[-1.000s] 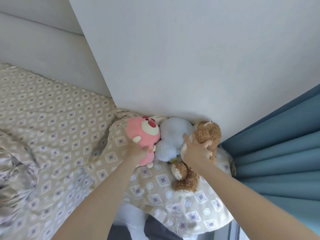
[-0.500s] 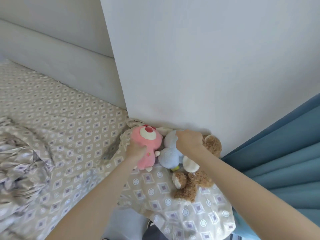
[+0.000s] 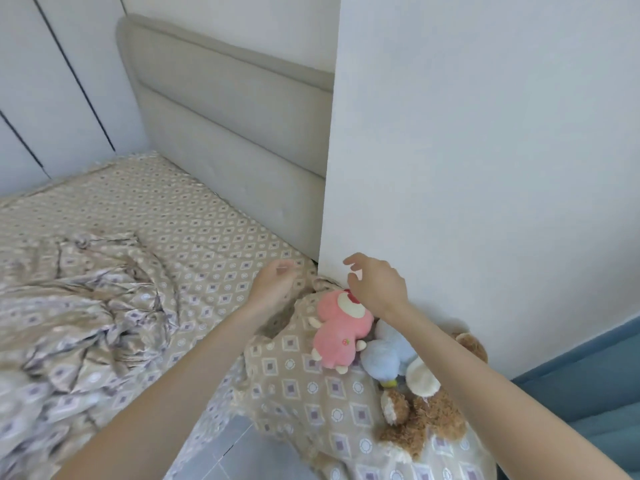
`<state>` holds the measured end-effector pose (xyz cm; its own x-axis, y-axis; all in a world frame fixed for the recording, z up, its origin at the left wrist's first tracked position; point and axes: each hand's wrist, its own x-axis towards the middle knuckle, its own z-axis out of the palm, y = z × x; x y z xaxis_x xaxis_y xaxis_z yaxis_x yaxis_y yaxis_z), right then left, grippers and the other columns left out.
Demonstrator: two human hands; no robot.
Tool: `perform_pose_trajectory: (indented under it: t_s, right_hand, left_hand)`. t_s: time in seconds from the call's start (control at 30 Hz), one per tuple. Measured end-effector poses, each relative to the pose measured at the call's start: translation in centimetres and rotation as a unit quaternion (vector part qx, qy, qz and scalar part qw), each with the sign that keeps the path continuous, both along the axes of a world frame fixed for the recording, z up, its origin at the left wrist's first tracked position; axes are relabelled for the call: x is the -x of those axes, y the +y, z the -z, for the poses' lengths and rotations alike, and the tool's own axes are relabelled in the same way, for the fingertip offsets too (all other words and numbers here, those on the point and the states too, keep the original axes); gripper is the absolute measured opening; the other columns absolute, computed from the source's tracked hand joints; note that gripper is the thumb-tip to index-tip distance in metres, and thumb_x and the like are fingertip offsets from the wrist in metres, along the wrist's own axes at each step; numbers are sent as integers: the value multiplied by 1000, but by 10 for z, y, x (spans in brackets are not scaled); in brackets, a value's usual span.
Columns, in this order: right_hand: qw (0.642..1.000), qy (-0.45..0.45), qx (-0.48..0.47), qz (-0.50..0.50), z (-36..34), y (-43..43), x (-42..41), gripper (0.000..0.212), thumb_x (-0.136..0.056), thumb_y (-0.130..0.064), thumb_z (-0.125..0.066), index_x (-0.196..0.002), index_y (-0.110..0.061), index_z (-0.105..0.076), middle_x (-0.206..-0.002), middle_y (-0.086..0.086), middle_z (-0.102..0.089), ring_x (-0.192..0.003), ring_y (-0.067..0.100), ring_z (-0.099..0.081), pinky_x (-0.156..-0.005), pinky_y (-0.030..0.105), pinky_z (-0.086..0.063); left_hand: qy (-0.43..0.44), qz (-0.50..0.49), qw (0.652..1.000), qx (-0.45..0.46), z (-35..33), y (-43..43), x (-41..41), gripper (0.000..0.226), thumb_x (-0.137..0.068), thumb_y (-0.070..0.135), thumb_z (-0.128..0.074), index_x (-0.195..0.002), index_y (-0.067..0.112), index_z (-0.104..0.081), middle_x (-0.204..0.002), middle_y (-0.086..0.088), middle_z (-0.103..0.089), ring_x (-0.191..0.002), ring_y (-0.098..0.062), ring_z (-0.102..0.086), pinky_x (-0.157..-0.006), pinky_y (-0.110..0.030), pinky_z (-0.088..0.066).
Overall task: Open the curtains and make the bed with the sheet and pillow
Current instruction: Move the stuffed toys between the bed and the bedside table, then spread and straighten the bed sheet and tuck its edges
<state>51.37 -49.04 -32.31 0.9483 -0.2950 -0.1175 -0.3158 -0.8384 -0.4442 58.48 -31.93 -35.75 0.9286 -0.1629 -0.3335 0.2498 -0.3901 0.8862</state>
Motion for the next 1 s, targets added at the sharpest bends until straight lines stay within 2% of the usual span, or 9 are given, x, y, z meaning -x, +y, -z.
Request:
perform_pose_trajectory:
  t_s: [0.13, 0.37, 0.5, 0.63, 0.73, 0.9, 1.0]
  right_hand:
    - [997, -47, 3, -68, -24, 54, -12, 38, -93, -20, -44, -129, -30, -53, -127, -3, -61, -111, 25, -58, -89, 35, -47]
    - [975, -76, -11, -209, -47, 196, -23, 38, -94, -21, -47, -130, -29, -54, -132, -7, -58, -117, 19, -57, -93, 30, -43]
    - [954, -67, -33, -292, -49, 302, -12, 37, -94, -19, -48, -130, -23, -55, -132, -3, -59, -119, 19, -56, -95, 28, -42]
    - [930, -64, -59, -357, -45, 408, 7, 36, -94, -19, -49, -129, -24, -57, -130, -6, -61, -120, 16, -56, -97, 27, -45]
    - [908, -56, -77, -409, -43, 487, 27, 37, -94, -19, -48, -129, -24, -57, -130, -7, -60, -120, 14, -56, -98, 33, -47]
    - [862, -24, -115, -492, -43, 619, 60, 34, -95, -21, -49, -128, -22, -56, -131, -7, -59, -116, 12, -58, -94, 29, -47]
    - [832, -6, -135, -539, -46, 707, 79, 34, -95, -21, -48, -129, -23, -55, -129, -7, -58, -113, 12, -58, -91, 29, -48]
  left_hand:
    - [-43, -36, 998, 28, -34, 64, 5, 31, -96, 26, -48, -127, 22, -54, -122, 3, -56, -109, -16, -57, -80, -26, -44]
    - [-94, -160, 982, 33, -74, 218, 42, 29, -96, 28, -50, -123, 20, -57, -124, 0, -59, -114, -18, -57, -96, -32, -44]
    - [-103, -241, 965, 26, -81, 330, 88, 28, -96, 25, -50, -123, 21, -58, -124, 0, -59, -112, -19, -57, -99, -35, -45]
    - [-97, -316, 944, 21, -88, 437, 138, 28, -97, 21, -49, -123, 18, -57, -120, -3, -60, -100, -17, -58, -87, -30, -43]
    - [-92, -358, 929, 5, -92, 512, 179, 31, -98, 20, -48, -127, 16, -55, -120, -4, -59, -103, -20, -57, -92, -33, -43]
    - [-93, -442, 892, -5, -97, 624, 252, 31, -98, 18, -47, -128, 14, -54, -118, -4, -59, -99, -18, -57, -80, -28, -44]
    - [-93, -497, 863, -15, -99, 692, 296, 32, -98, 18, -46, -129, 12, -53, -117, -4, -59, -98, -18, -56, -85, -31, -44]
